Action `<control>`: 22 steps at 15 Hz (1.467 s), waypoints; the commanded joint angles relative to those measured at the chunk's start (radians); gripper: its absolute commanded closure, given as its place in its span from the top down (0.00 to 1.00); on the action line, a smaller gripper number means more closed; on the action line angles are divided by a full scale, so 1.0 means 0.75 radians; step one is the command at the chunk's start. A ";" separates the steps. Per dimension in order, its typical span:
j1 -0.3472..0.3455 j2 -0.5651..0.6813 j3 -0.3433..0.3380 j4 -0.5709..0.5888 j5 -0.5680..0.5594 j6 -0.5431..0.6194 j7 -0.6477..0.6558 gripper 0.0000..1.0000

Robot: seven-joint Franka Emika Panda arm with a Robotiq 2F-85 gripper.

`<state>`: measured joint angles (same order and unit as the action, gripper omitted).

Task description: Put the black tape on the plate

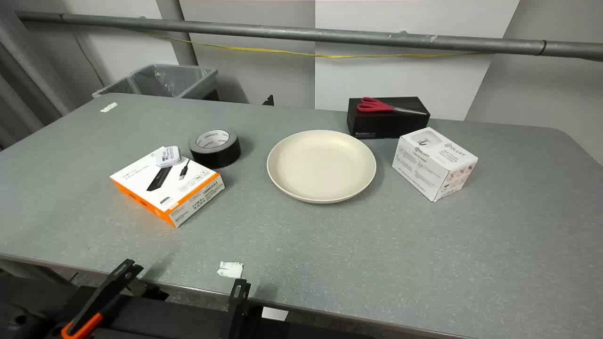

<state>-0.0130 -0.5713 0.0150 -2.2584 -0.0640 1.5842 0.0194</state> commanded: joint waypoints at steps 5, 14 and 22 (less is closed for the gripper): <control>0.005 0.001 -0.004 0.002 -0.002 -0.002 0.002 1.00; 0.034 0.283 0.025 -0.116 0.090 0.630 0.072 1.00; 0.033 0.455 0.050 -0.135 0.061 0.774 0.087 1.00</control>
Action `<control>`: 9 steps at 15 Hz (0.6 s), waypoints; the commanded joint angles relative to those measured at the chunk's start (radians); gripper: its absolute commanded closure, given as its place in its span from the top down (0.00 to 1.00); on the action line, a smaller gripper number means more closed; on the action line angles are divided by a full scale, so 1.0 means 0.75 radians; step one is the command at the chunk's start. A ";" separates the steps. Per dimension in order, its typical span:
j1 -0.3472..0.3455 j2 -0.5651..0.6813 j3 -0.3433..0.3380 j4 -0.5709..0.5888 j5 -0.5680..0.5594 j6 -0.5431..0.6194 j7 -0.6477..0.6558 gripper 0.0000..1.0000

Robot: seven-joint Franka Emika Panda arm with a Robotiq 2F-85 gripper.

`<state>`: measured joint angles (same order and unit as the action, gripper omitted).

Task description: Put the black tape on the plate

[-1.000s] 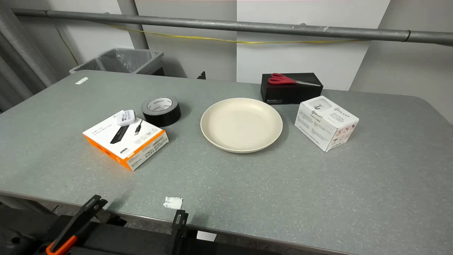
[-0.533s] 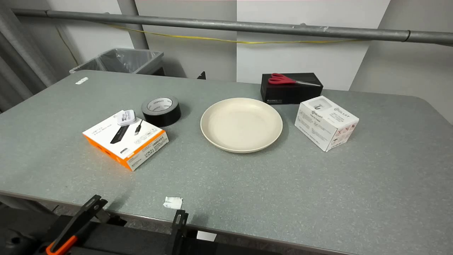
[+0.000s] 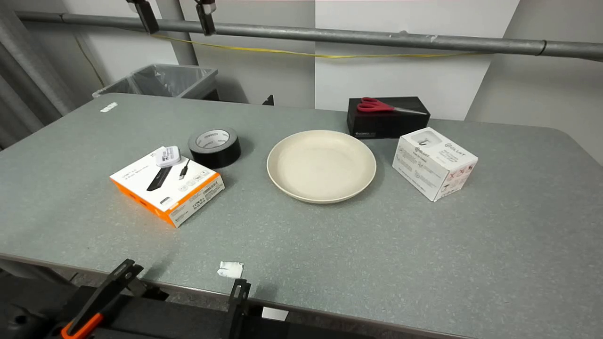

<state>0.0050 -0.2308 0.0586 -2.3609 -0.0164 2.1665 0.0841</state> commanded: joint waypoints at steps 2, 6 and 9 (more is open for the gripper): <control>0.008 -0.015 -0.010 0.002 -0.002 -0.003 0.001 1.00; 0.013 0.130 0.004 0.052 0.017 0.058 0.057 1.00; 0.013 0.340 0.018 0.089 0.000 0.209 0.167 1.00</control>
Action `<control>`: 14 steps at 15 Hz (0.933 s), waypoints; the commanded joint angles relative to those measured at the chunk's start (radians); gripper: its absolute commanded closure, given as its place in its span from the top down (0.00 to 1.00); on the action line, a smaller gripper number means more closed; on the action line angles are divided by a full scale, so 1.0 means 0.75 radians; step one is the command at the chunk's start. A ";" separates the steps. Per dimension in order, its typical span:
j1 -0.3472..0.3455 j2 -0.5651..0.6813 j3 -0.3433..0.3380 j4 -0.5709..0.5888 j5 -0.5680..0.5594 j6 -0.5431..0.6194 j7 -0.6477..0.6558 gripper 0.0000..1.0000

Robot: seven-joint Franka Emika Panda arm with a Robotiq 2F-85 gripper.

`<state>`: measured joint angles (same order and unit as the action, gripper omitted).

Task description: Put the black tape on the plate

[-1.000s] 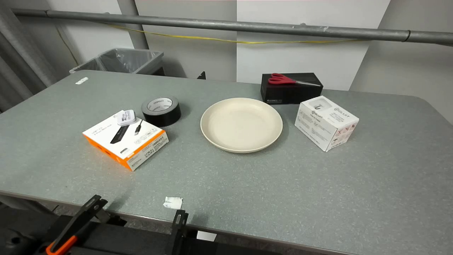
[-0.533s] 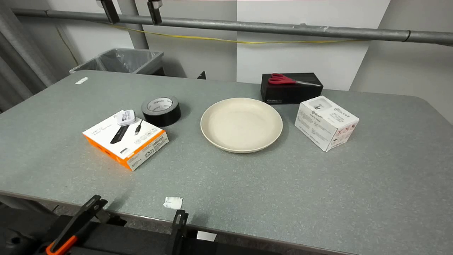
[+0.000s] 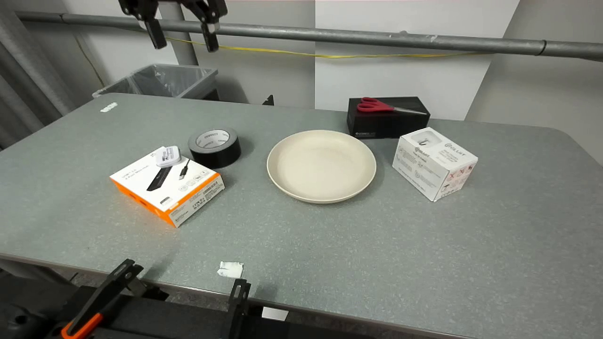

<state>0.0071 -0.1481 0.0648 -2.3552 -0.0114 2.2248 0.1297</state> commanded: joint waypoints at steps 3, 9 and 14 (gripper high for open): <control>0.031 0.431 0.001 0.153 -0.010 0.230 0.174 1.00; 0.095 0.785 -0.056 0.369 -0.030 0.262 0.268 1.00; 0.129 0.992 -0.106 0.543 -0.017 0.227 0.283 1.00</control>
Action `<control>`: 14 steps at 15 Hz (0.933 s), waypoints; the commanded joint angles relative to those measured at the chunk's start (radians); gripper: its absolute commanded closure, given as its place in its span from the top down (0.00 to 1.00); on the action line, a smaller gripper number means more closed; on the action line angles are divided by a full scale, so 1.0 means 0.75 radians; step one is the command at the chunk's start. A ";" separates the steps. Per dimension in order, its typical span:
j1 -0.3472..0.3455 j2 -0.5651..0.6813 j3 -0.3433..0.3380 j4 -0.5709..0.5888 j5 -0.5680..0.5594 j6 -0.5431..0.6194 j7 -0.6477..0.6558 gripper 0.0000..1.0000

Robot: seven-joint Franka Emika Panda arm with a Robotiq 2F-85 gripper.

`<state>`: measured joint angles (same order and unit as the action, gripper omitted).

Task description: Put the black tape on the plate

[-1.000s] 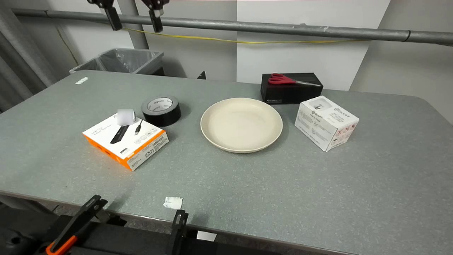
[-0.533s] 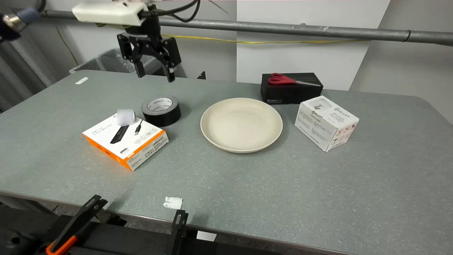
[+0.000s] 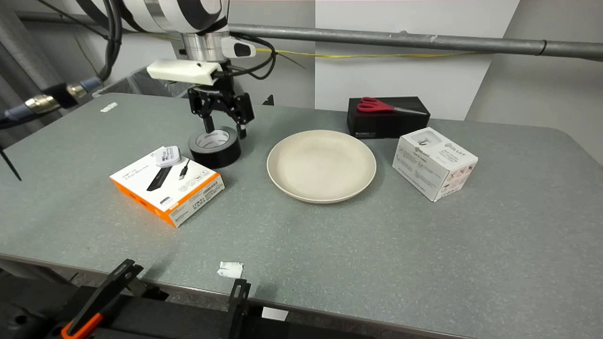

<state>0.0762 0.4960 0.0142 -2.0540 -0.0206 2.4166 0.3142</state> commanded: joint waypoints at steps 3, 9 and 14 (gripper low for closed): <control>0.035 0.226 -0.044 0.229 0.018 -0.052 0.020 0.73; 0.022 0.239 -0.025 0.291 0.062 -0.118 -0.001 0.12; -0.028 0.166 -0.019 0.306 0.139 -0.256 -0.031 0.00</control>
<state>0.0844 0.6565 -0.0006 -1.8549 0.0356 2.2913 0.3135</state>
